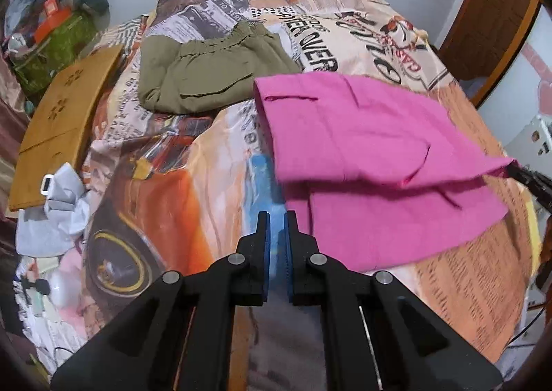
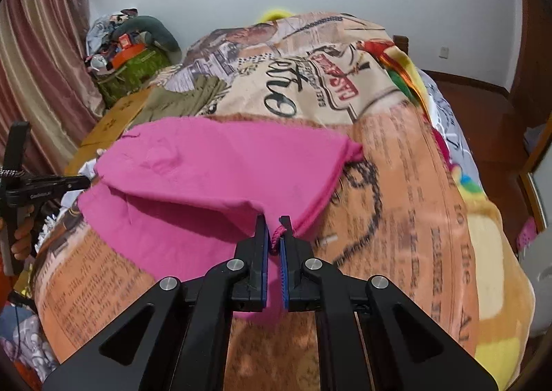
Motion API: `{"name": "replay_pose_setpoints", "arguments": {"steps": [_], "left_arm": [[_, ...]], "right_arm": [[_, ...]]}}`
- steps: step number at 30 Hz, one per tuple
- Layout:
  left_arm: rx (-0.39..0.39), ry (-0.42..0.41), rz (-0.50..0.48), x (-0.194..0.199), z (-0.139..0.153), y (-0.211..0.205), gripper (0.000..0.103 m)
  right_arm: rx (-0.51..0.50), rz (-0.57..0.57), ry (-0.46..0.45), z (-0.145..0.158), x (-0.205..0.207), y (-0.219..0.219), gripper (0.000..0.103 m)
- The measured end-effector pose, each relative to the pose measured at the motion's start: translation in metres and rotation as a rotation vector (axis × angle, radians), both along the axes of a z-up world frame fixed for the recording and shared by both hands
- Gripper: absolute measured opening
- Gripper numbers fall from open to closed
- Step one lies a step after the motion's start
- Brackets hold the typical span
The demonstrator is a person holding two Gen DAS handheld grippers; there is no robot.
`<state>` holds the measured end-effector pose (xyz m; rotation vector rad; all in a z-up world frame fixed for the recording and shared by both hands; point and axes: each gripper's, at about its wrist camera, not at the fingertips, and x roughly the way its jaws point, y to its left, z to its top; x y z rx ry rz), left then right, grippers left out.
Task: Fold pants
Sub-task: 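Grasp the pink pants edge with both grippers and fold it over onto itself, then open both grippers to release the folded pink pants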
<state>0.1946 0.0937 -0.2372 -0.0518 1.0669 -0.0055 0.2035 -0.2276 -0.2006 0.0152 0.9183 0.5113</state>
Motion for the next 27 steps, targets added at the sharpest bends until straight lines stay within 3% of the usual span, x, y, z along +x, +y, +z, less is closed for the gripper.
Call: {"name": "replay_pose_setpoints", "arguments": {"steps": [3, 7, 10, 14, 16, 22, 27], "left_arm": [[0.025, -0.018, 0.001, -0.007, 0.006, 0.001, 0.008], [0.02, -0.057, 0.008, -0.008, 0.023, 0.003, 0.012], [0.032, -0.097, 0.0, -0.005, 0.04, -0.001, 0.024], [0.053, -0.155, -0.047, -0.003, 0.058, -0.015, 0.055], [0.073, -0.179, -0.076, -0.001, 0.063, -0.025, 0.06], [0.113, -0.141, -0.171, 0.013, 0.053, -0.053, 0.072], [0.131, -0.072, -0.228, 0.021, 0.031, -0.07, 0.076]], "right_arm": [[-0.006, -0.023, 0.02, 0.003, -0.007, -0.006, 0.011], [0.005, -0.065, -0.015, 0.018, -0.017, -0.014, 0.032], [0.002, -0.054, -0.064, 0.033, -0.021, -0.01, 0.038], [0.008, -0.011, -0.108, 0.051, -0.021, 0.004, 0.047], [0.012, 0.021, -0.132, 0.057, -0.02, 0.015, 0.053], [-0.029, 0.146, -0.147, 0.053, -0.017, 0.056, 0.064], [-0.05, 0.226, -0.096, 0.031, -0.01, 0.081, 0.064]]}}
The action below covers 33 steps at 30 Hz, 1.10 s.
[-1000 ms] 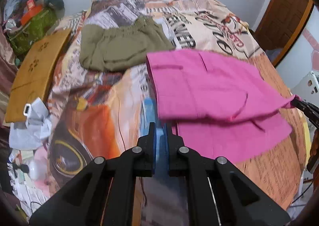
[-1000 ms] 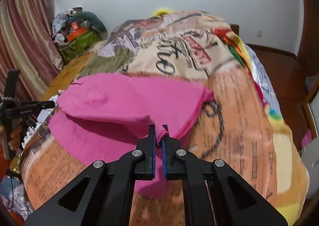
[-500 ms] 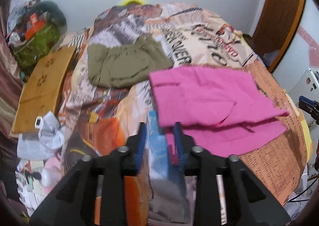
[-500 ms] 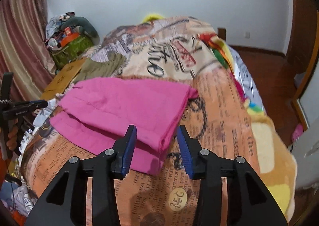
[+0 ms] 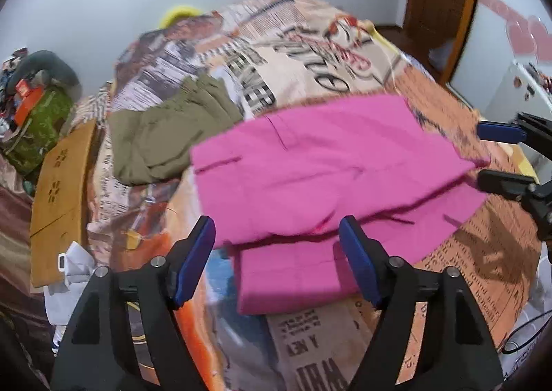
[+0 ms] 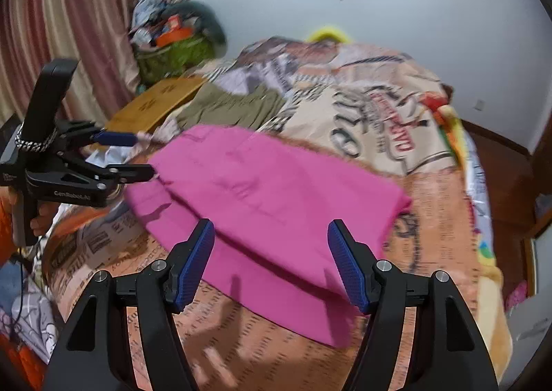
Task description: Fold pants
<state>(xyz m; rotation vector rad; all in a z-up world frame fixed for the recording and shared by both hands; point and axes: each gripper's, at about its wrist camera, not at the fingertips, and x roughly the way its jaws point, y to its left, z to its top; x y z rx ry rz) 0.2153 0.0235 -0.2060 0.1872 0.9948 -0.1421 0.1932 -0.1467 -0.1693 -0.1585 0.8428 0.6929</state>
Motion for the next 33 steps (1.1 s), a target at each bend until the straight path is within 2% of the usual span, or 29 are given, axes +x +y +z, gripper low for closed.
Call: {"name": "replay_pose_setpoints", "arguments": {"steps": [5, 12, 16, 18, 19, 21, 25, 27, 29, 30, 32, 33], "left_arm": [[0.017, 0.057, -0.034, 0.007, -0.021, -0.011, 0.079], [0.05, 0.073, -0.051, 0.018, -0.035, -0.021, 0.079], [0.045, 0.061, -0.057, 0.024, -0.035, -0.023, 0.079], [0.049, 0.045, -0.054, 0.026, -0.034, -0.024, 0.078], [0.049, 0.038, -0.054, 0.026, -0.033, -0.024, 0.076], [0.036, 0.033, -0.051, 0.028, -0.032, -0.024, 0.064], [0.02, 0.038, -0.025, 0.035, -0.029, -0.024, 0.058], [0.011, 0.045, -0.019, 0.037, -0.027, -0.026, 0.049], [0.017, 0.035, -0.022, 0.037, -0.024, -0.029, 0.047], [0.022, 0.031, -0.025, 0.036, -0.024, -0.03, 0.046], [0.032, 0.018, -0.036, 0.034, -0.021, -0.033, 0.042], [0.036, 0.012, -0.042, 0.033, -0.021, -0.034, 0.036]], "right_arm": [[-0.037, 0.039, 0.086, -0.028, 0.014, 0.018, 0.064], [-0.058, 0.074, 0.116, -0.046, 0.024, 0.032, 0.063], [-0.042, 0.098, 0.134, -0.048, 0.028, 0.035, 0.043], [-0.032, 0.097, 0.134, -0.047, 0.028, 0.036, 0.041], [-0.019, 0.099, 0.135, -0.044, 0.027, 0.036, 0.042], [-0.002, 0.104, 0.126, -0.041, 0.024, 0.035, 0.042], [-0.019, 0.132, 0.122, -0.043, 0.019, 0.044, 0.042], [-0.032, 0.134, 0.124, -0.046, 0.02, 0.048, 0.042], [-0.032, 0.123, 0.12, -0.045, 0.023, 0.048, 0.041], [-0.033, 0.113, 0.11, -0.044, 0.024, 0.047, 0.038], [-0.034, 0.099, 0.102, -0.043, 0.027, 0.045, 0.013], [-0.034, 0.09, 0.092, -0.042, 0.027, 0.044, 0.009]]}}
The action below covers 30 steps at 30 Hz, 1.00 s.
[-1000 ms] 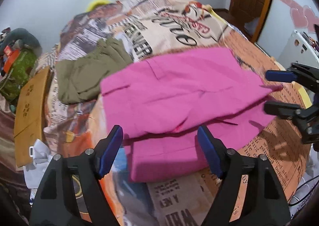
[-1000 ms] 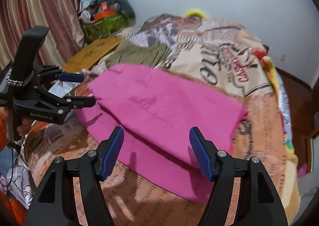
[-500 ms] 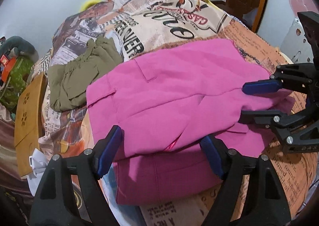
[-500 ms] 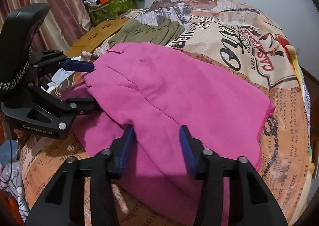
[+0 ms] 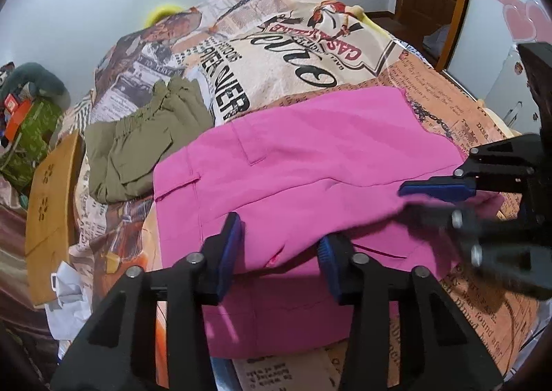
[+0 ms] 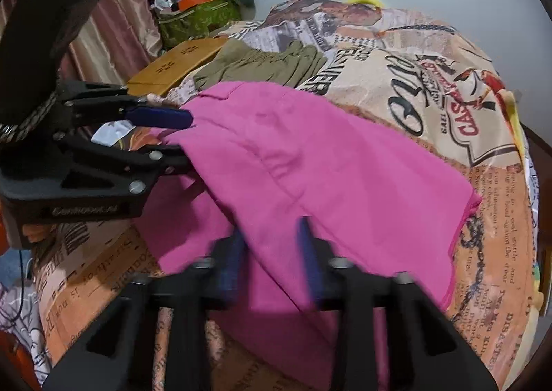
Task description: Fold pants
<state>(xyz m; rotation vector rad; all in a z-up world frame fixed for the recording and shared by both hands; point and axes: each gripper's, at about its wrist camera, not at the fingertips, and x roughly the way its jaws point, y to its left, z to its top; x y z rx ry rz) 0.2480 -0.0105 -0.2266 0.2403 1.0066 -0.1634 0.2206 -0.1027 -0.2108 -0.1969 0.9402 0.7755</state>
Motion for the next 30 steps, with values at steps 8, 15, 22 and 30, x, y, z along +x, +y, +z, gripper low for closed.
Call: {"name": "replay_pose_setpoints", "arguments": {"steps": [8, 15, 22, 30], "left_arm": [[0.064, -0.105, -0.031, -0.018, 0.02, -0.014, 0.011], [-0.03, -0.065, -0.063, -0.033, 0.035, -0.017, 0.009], [-0.038, 0.009, -0.078, -0.047, 0.017, -0.023, 0.009], [-0.067, 0.073, -0.059, -0.055, 0.002, -0.016, 0.014]], "right_arm": [[0.026, 0.018, -0.091, 0.028, -0.014, -0.007, 0.005], [0.044, 0.032, -0.079, 0.041, -0.029, -0.023, 0.005], [0.012, 0.047, -0.022, 0.027, -0.039, -0.026, 0.005], [0.013, 0.055, 0.115, 0.005, -0.038, -0.026, 0.009]]}}
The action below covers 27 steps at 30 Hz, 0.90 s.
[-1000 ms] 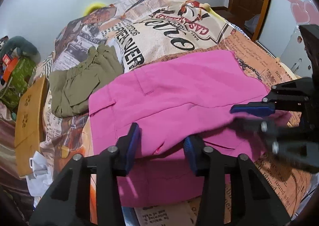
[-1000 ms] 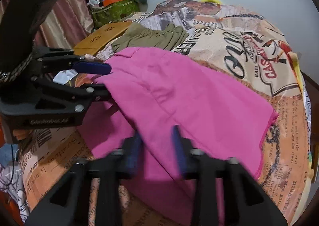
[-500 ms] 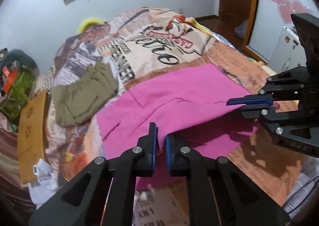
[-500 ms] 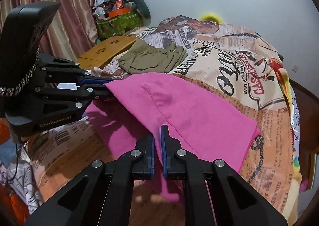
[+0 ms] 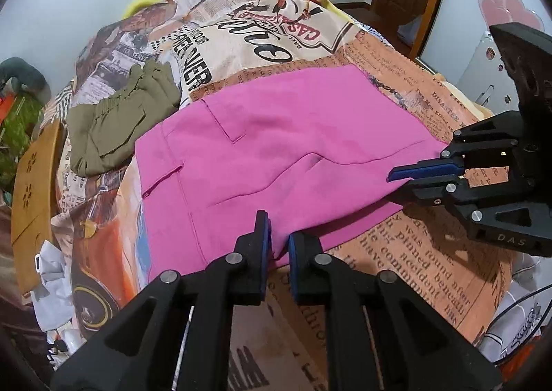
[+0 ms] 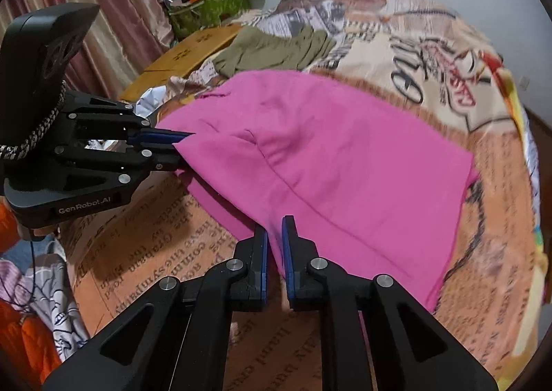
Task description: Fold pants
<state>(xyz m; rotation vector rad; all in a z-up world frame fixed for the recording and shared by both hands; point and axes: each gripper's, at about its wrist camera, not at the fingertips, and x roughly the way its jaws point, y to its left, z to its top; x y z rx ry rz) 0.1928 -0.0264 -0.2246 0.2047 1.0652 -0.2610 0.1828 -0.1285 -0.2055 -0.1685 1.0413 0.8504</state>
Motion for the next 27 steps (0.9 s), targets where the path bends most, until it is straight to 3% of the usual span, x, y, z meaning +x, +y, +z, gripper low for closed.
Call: {"name": "replay_pose_setpoints", "arguments": {"steps": [3, 5, 7, 18, 27], "left_arm": [[-0.026, 0.013, 0.013, -0.003, 0.002, 0.006, 0.023], [-0.051, 0.028, 0.033, -0.005, 0.004, 0.013, 0.033], [-0.084, 0.028, 0.05, -0.008, 0.007, 0.022, 0.037], [-0.103, -0.044, 0.215, -0.011, 0.031, 0.079, 0.056], [-0.166, 0.076, 0.317, 0.007, -0.003, 0.101, 0.056]], "right_arm": [[-0.002, -0.014, 0.027, -0.001, -0.004, -0.002, 0.012], [0.004, -0.024, 0.04, -0.001, -0.007, -0.006, 0.026], [0.008, -0.037, 0.025, 0.003, -0.012, -0.01, 0.037], [0.05, -0.195, -0.031, 0.03, -0.018, -0.055, 0.043], [0.02, -0.378, -0.002, 0.018, -0.01, -0.098, 0.046]]}}
